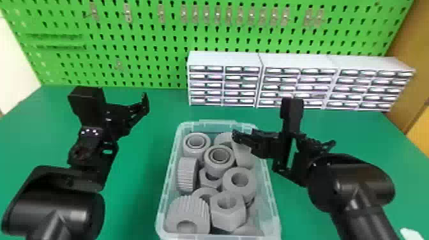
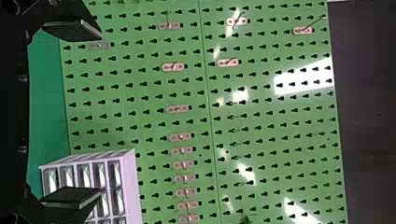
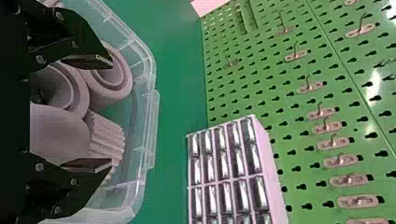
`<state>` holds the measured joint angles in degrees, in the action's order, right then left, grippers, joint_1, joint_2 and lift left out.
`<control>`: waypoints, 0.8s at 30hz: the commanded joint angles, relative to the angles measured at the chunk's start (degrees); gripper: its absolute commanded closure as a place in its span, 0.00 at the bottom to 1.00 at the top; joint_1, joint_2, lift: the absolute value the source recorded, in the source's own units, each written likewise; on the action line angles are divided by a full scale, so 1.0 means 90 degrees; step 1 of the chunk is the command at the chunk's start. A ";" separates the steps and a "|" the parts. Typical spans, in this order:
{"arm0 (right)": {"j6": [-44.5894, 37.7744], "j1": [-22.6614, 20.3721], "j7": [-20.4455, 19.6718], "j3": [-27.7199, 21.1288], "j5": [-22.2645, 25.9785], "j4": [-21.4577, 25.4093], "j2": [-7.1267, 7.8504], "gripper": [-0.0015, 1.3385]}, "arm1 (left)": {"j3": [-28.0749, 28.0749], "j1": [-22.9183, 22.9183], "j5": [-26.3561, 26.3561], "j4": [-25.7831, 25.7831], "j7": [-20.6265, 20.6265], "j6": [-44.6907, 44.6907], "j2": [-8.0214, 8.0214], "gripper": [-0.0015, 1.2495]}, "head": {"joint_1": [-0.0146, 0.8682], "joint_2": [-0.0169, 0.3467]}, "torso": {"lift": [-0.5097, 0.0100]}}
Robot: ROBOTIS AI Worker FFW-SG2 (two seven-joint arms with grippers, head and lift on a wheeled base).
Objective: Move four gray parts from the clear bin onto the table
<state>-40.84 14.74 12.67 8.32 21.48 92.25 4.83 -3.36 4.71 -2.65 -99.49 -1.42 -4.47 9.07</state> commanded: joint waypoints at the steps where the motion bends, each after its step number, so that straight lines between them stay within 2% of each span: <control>1: 0.0065 0.0022 -0.0001 0.0052 0.0055 -0.0182 0.0019 0.38 | -0.0018 0.0014 0.0001 0.0000 0.0011 -0.0011 -0.0002 0.09 | 0.78 0.14 | 0.89; 14: 0.0182 0.0012 0.0008 0.0140 0.0241 -0.0416 0.0068 0.38 | -0.0037 0.0014 0.0001 0.0000 0.0060 -0.0050 -0.0002 0.09 | 0.78 0.14 | 0.89; 24: 0.0426 -0.0095 -0.0001 0.0160 0.0172 -0.0455 0.0019 0.38 | -0.0037 0.0024 -0.0009 0.0000 0.0109 -0.0118 0.0007 0.09 | 0.78 0.14 | 0.89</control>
<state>-37.79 14.17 12.66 9.56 23.51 88.50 5.30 -3.73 4.85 -2.64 -99.49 -0.44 -5.28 9.09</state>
